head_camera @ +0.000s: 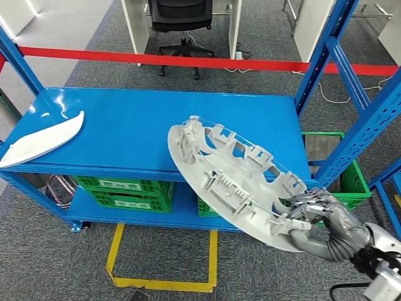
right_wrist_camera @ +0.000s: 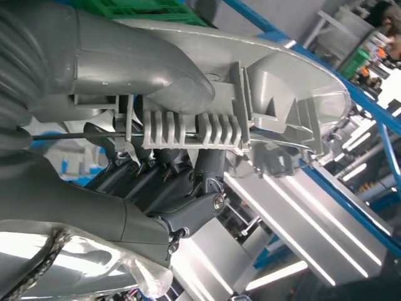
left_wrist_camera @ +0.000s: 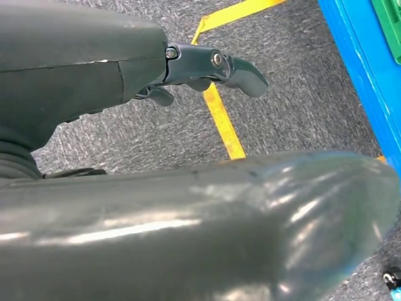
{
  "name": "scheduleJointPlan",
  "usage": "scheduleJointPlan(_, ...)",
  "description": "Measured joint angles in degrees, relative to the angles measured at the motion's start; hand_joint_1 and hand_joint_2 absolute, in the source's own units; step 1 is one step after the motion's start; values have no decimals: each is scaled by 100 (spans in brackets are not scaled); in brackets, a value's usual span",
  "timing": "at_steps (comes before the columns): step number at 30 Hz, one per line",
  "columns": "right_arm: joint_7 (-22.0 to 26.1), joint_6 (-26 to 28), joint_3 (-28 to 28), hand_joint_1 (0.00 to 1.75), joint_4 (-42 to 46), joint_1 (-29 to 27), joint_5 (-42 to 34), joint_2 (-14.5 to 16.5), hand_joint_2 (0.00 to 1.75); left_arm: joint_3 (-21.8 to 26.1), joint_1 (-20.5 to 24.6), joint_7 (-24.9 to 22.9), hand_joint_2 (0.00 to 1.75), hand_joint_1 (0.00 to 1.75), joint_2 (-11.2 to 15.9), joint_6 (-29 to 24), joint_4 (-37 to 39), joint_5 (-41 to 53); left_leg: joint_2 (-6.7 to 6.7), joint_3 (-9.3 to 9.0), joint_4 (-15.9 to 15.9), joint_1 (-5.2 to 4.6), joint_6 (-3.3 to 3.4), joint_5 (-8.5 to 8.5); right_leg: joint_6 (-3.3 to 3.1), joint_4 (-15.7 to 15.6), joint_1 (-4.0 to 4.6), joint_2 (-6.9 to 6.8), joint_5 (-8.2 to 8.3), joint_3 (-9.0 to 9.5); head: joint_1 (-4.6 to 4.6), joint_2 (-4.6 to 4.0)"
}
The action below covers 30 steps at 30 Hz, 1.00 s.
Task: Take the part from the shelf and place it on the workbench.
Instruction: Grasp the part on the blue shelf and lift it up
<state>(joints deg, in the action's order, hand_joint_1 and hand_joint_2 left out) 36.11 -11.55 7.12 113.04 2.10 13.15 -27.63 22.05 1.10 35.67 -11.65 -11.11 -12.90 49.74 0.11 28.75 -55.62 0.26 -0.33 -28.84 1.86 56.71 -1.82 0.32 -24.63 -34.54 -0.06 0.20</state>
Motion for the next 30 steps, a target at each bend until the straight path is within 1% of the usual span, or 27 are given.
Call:
scheduleJointPlan(3, -31, -121, -200, 175, 157, -298, 67, 0, 175, 30, -2, 0, 0, 0, 0, -6, 0, -14, 0, -1, -1, 0, 0, 0, 0, -1, 0, -1, 0, 1, 1, 0)
scheduleJointPlan(7, -45, -214, -341, 175, 328, -848, 211, 0, 175, 98, -5, 2, 0, 0, 0, -5, 0, -74, -1, 1, -1, 0, 0, 0, 0, 0, 0, -2, 0, 1, 0, 0)
scheduleJointPlan(15, -99, -224, -366, 175, 699, -1737, 404, 20, 175, 287, -5, 74, 0, 0, -7, 88, 0, -269, -2, 3, -1, 0, 1, 0, 2, 0, 1, -7, -3, -3, 0, 0)
scheduleJointPlan(18, -232, 32, -202, 175, 857, -2182, 559, 39, 175, 407, -4, 117, 0, 0, -14, 139, -1, -344, -2, 6, 0, 1, 1, -1, 1, 0, 1, -5, -3, -3, -1, 0)
scheduleJointPlan(21, -337, 327, 45, 175, 979, -2507, 579, 39, 175, 515, -3, 146, 0, 0, -15, 134, -2, -392, -1, 6, 0, 1, 1, -1, 1, 0, 1, -3, -4, -4, -1, 0)
scheduleJointPlan(30, -551, 819, 445, 175, 1225, -2906, 565, 17, 175, 738, 0, 94, 0, 0, -17, 220, -4, -464, 1, 4, 0, 1, 1, 0, 1, 0, 0, -1, -3, -3, 0, 0)
